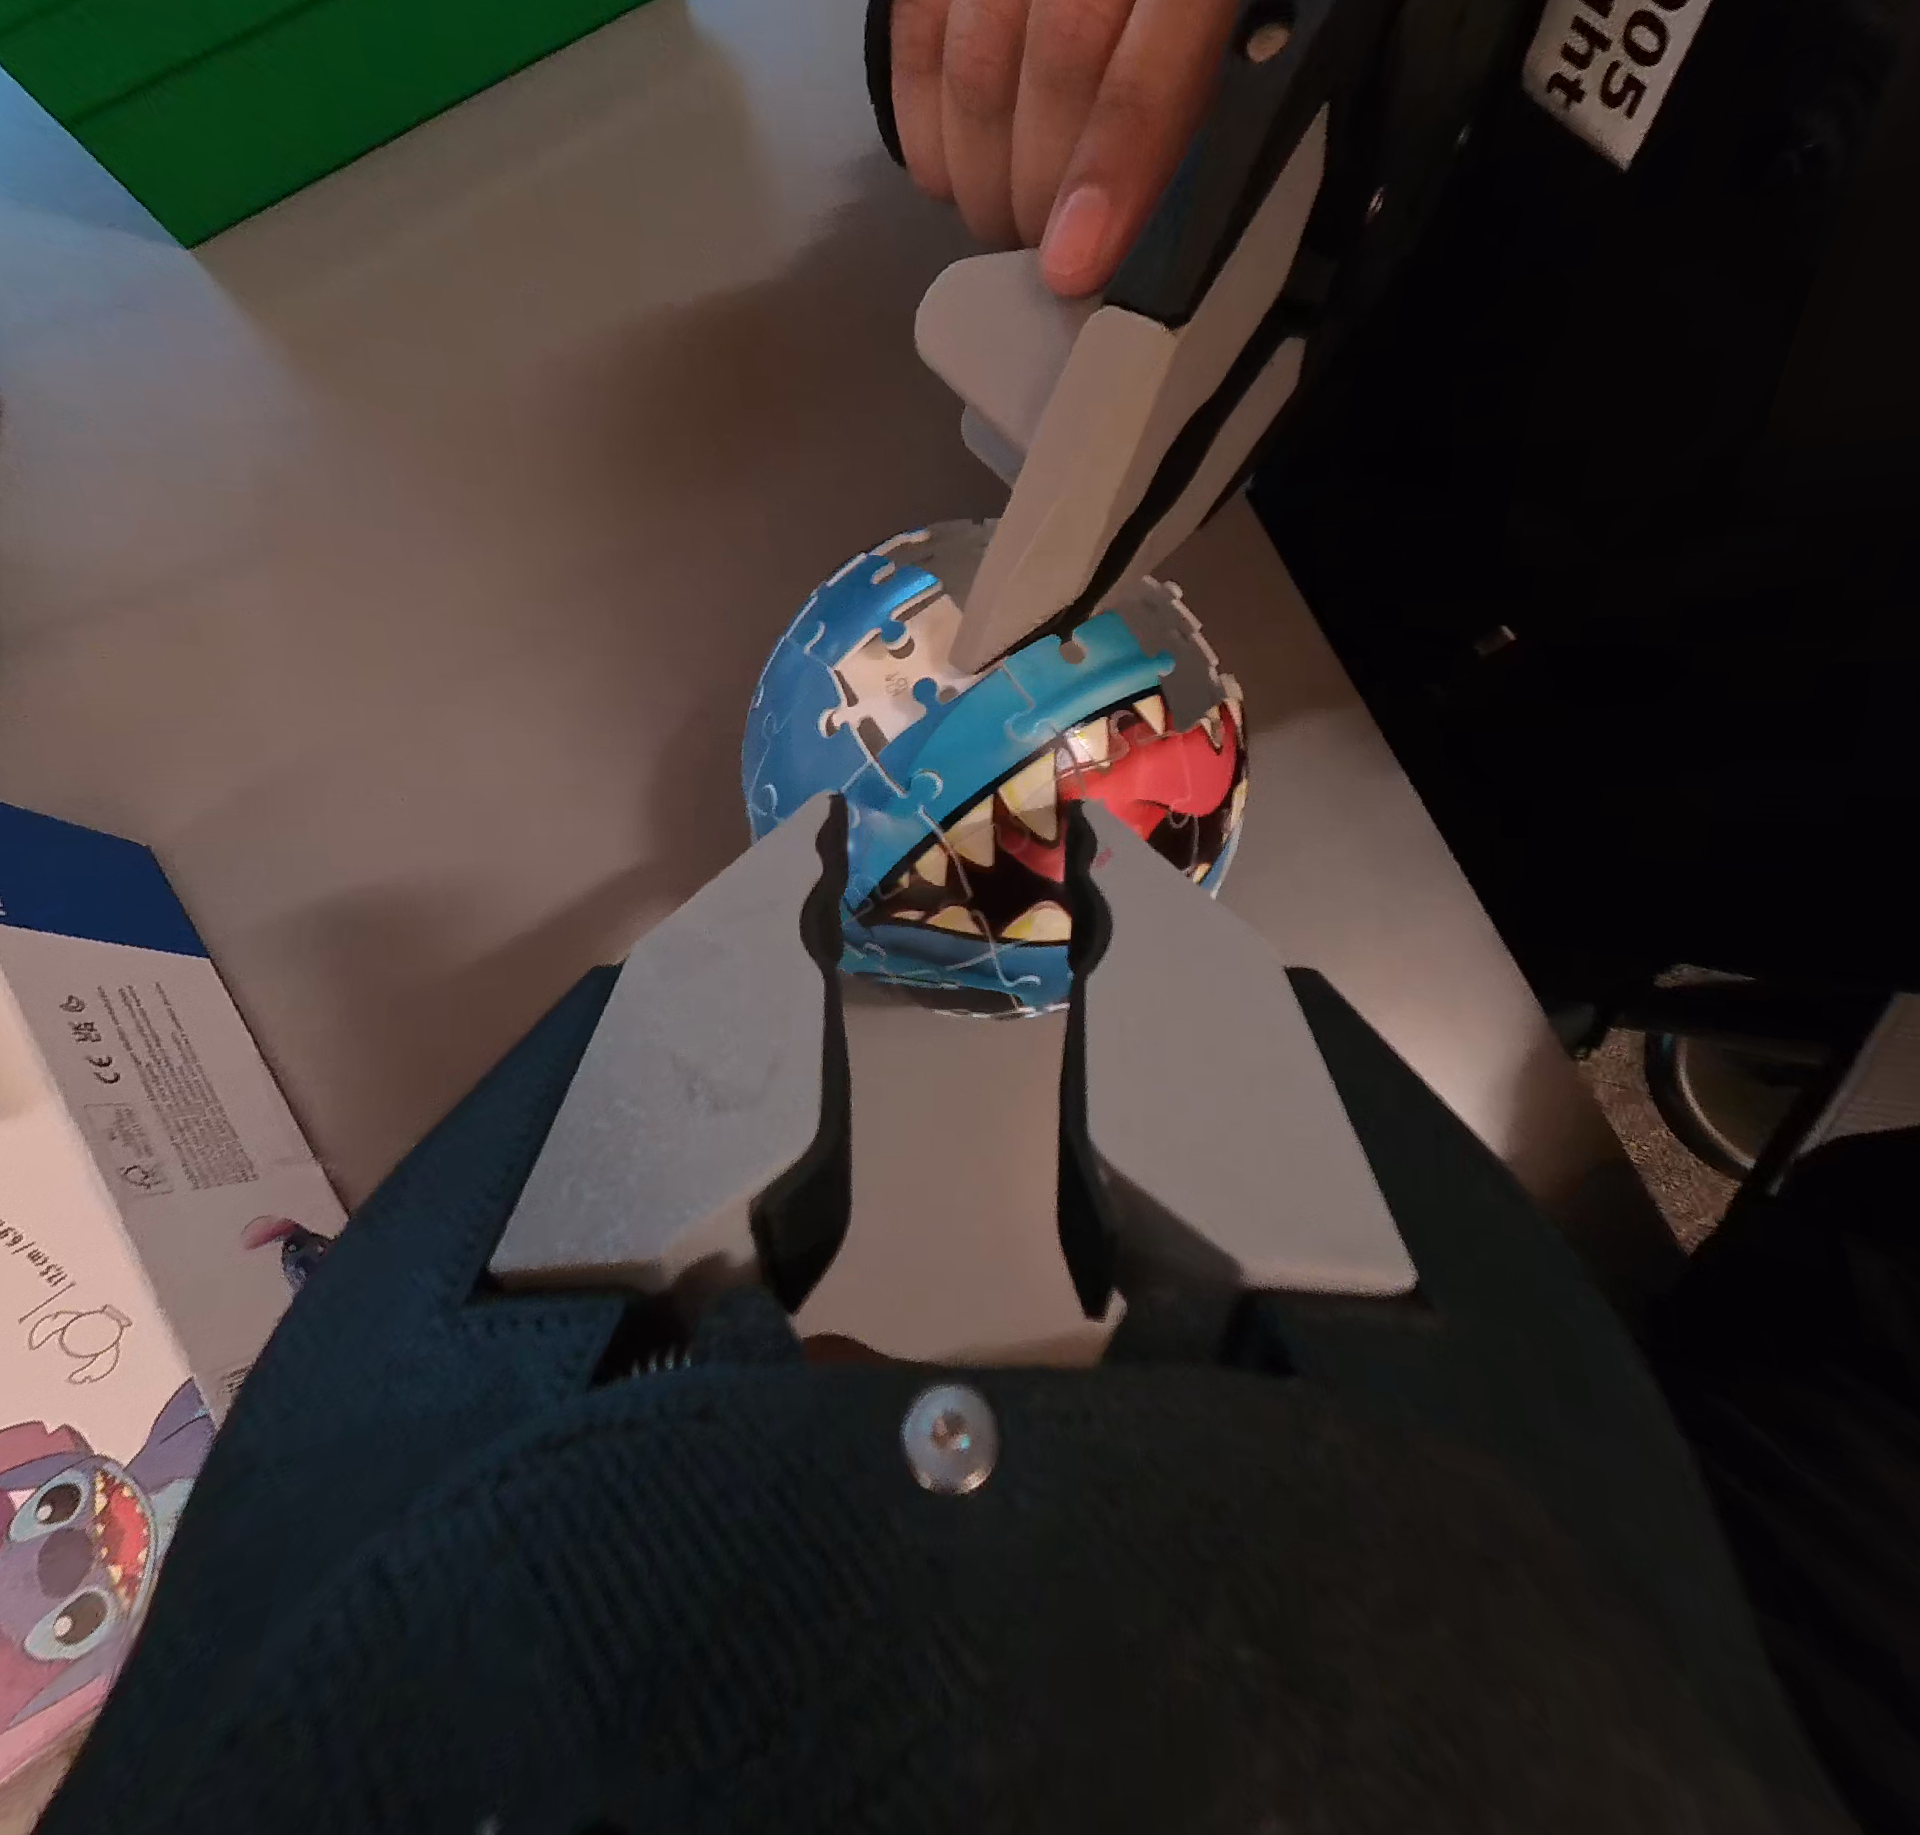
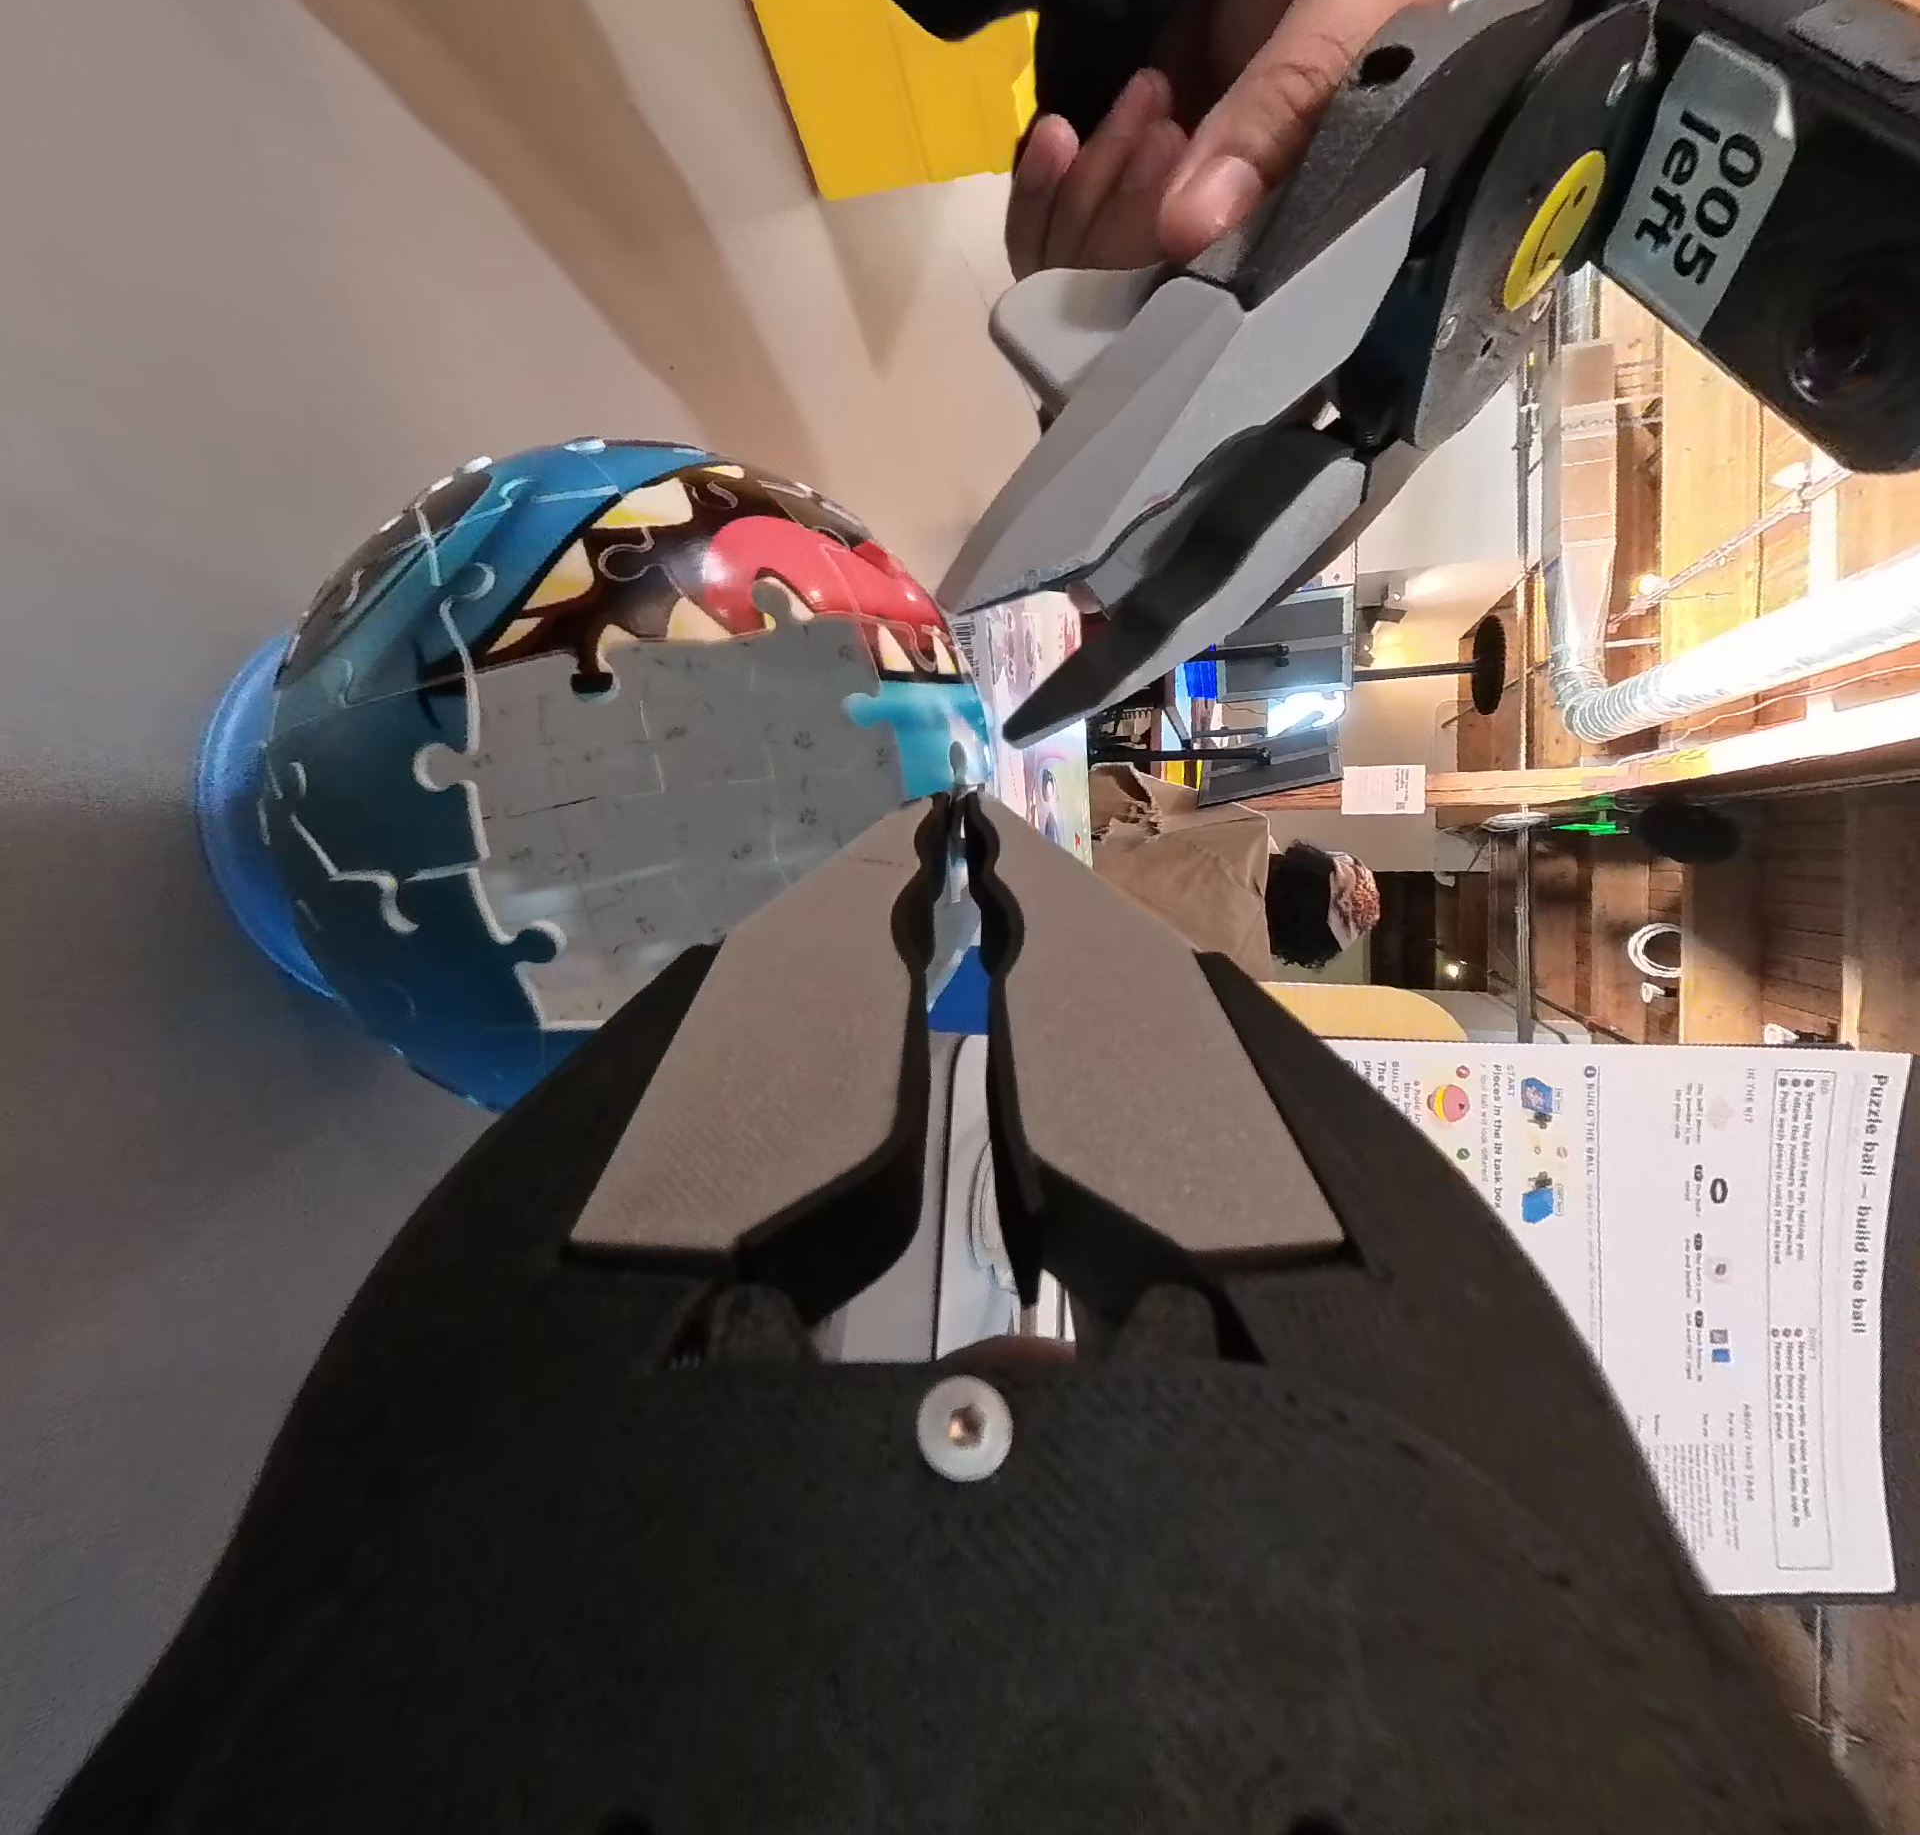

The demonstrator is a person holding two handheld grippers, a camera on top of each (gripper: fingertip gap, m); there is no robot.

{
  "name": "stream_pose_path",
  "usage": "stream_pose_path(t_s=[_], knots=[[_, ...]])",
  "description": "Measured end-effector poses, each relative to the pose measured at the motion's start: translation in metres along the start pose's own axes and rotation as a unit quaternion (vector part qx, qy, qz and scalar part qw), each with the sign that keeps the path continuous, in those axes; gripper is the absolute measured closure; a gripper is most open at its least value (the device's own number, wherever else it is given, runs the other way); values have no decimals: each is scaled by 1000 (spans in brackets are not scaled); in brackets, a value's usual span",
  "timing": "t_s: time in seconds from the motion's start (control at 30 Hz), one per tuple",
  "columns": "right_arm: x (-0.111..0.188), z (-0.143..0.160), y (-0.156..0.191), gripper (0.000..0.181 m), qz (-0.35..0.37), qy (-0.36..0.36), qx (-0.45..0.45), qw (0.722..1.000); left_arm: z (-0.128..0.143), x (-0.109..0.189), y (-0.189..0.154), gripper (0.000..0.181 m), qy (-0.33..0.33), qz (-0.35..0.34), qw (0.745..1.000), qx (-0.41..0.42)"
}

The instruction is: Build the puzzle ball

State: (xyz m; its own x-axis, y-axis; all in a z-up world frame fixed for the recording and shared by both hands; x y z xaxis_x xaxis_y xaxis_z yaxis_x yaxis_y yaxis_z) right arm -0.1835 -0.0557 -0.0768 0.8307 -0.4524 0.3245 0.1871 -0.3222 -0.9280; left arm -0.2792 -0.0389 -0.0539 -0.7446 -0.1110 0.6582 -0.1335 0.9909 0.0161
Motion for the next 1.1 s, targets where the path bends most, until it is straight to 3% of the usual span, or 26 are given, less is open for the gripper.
stream_pose_path(t_s=[0.53, 1.1], knots=[[4, 4, 2, 181, 13, -7, 10, 1000, 3, -3, 16, 137, 10, 55, 998, -18], [3, 8, 3, 181, 5, -6, 26, 1000, 2, -8, 11, 131, 11, 85, 996, -20]])
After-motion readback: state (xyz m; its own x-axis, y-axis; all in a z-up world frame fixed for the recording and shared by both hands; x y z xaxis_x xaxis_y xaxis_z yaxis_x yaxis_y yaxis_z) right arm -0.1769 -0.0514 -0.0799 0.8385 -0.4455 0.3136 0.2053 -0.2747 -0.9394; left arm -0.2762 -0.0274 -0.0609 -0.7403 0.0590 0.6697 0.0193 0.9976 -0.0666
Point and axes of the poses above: each gripper's, where its closed fingertips meet, x back along the fingers, z out of its underside, y = z × x across the jaws, the point moved 5 cm from there along x, back along the fingers, and after that the axes turned 3 degrees about -z, right-handed, at the moved point
